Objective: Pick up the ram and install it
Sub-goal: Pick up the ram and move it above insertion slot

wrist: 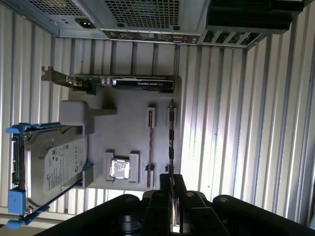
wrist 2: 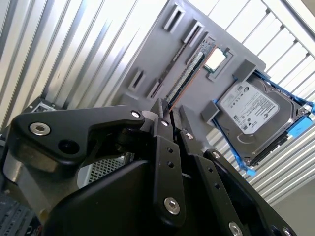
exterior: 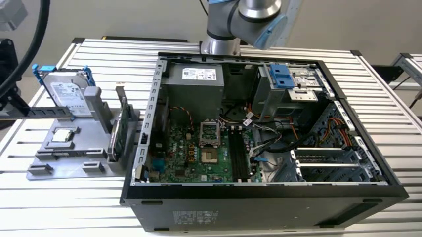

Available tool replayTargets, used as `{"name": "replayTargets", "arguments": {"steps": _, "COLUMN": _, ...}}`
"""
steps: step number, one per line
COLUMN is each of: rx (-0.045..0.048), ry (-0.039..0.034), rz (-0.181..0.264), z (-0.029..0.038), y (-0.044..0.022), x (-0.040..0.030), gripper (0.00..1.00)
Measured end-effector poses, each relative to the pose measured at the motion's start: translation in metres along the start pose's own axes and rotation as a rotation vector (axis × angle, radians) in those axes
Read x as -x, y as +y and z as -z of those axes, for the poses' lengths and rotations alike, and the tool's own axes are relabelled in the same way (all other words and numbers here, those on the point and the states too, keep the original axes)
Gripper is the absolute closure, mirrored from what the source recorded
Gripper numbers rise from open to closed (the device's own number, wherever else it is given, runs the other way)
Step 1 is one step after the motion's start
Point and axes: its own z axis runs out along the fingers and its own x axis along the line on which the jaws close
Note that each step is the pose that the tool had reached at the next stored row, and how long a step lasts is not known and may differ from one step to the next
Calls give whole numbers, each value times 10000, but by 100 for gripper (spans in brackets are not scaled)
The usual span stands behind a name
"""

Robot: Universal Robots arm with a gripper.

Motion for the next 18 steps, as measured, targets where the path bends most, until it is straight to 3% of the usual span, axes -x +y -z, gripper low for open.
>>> {"name": "replayTargets", "arguments": {"steps": 18, "rx": -54, "ry": 4, "rz": -3, "z": -2, "y": 233, "x": 13, "gripper": 100}}
